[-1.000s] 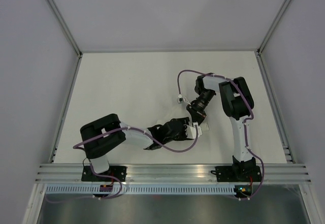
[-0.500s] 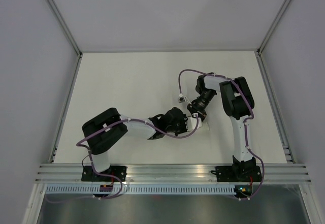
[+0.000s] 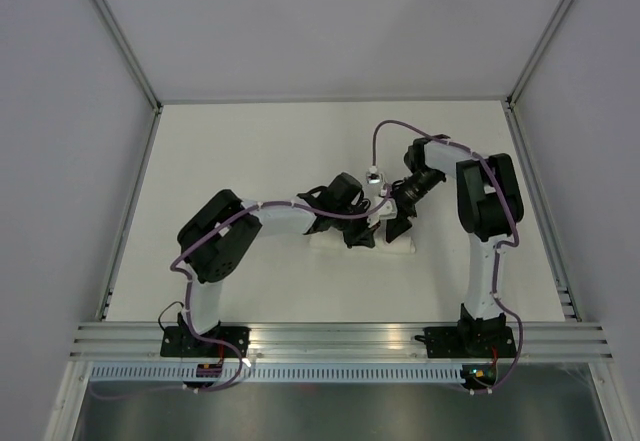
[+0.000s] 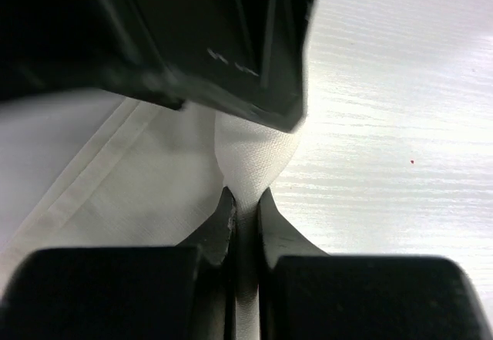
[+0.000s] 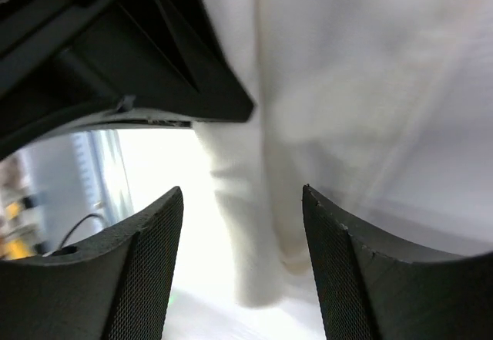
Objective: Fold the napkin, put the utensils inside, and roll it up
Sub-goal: Roll the napkin with the utensil
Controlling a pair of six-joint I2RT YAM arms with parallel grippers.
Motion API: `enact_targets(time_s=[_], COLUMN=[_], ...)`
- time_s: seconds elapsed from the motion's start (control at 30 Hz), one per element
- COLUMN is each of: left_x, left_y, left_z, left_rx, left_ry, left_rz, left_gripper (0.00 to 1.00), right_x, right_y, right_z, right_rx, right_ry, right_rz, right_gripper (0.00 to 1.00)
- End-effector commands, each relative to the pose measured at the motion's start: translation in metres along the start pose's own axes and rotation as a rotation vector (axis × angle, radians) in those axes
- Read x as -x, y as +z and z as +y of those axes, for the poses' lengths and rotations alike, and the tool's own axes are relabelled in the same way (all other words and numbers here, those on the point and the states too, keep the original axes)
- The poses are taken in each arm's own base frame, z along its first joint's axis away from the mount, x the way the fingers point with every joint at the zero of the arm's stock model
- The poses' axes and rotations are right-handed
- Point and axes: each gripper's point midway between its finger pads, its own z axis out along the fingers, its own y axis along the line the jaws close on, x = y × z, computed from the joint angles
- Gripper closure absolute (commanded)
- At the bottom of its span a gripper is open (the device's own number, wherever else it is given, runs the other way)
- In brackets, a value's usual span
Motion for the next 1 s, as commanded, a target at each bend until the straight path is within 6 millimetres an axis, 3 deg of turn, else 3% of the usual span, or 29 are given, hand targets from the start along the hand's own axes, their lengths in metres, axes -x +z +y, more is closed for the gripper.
enact_targets(time_s=[0.0, 0.13, 0.17, 0.2, 0.23, 0.27, 0.33, 0.47, 0.5, 0.57, 0.6, 0.97], left_x=[-0.061, -0.059, -0.056, -0.056, -0.059, -0.055, -0.059, -0.054, -0.056, -0.054, -0.054, -0.051], left_y=[0.006, 0.004, 0.003, 0.002, 0.003, 0.002, 0.003, 0.008, 0.007, 0.010, 0.009, 0.016], left_z=[-0.028, -0.030, -0.028, -0.025, -0.028, -0.028, -0.026, -0.018, -0.017, -0.013, -0.010, -0.005], left_rx=[-0.154, -0.247, -0.264, -0.272, -0.307, -0.329, -0.377, -0.413, -0.416, -0.425, -0.424, -0.453], left_ry=[-0.212, -0.314, -0.334, -0.360, -0.391, -0.415, -0.473, -0.533, -0.562, -0.590, -0.614, -0.726], left_rz=[0.176, 0.168, 0.163, 0.158, 0.160, 0.160, 0.164, 0.185, 0.199, 0.197, 0.198, 0.199], left_gripper=[0.98, 0.98, 0.98, 0.98, 0.97, 0.96, 0.95, 0.95, 0.95, 0.94, 0.94, 0.90], right_x=[0.047, 0.055, 0.058, 0.062, 0.050, 0.054, 0.044, 0.038, 0.035, 0.032, 0.032, 0.026], right_y=[-0.044, -0.081, -0.098, -0.108, -0.100, -0.111, -0.108, -0.110, -0.092, -0.086, -0.065, 0.004], right_z=[-0.012, -0.013, -0.008, -0.015, -0.015, -0.004, -0.013, 0.003, 0.004, 0.007, 0.011, 0.010], right_rx=[-0.151, -0.276, -0.334, -0.408, -0.425, -0.493, -0.611, -0.833, -0.844, -0.920, -0.905, -0.977], right_ry=[-0.199, -0.207, -0.196, -0.247, -0.224, -0.243, -0.289, -0.435, -0.472, -0.515, -0.558, -0.748], right_rz=[-0.213, -0.361, -0.406, -0.427, -0.429, -0.458, -0.477, -0.475, -0.449, -0.406, -0.381, -0.182], right_gripper=[0.31, 0.31, 0.32, 0.31, 0.31, 0.32, 0.31, 0.30, 0.29, 0.29, 0.28, 0.29])
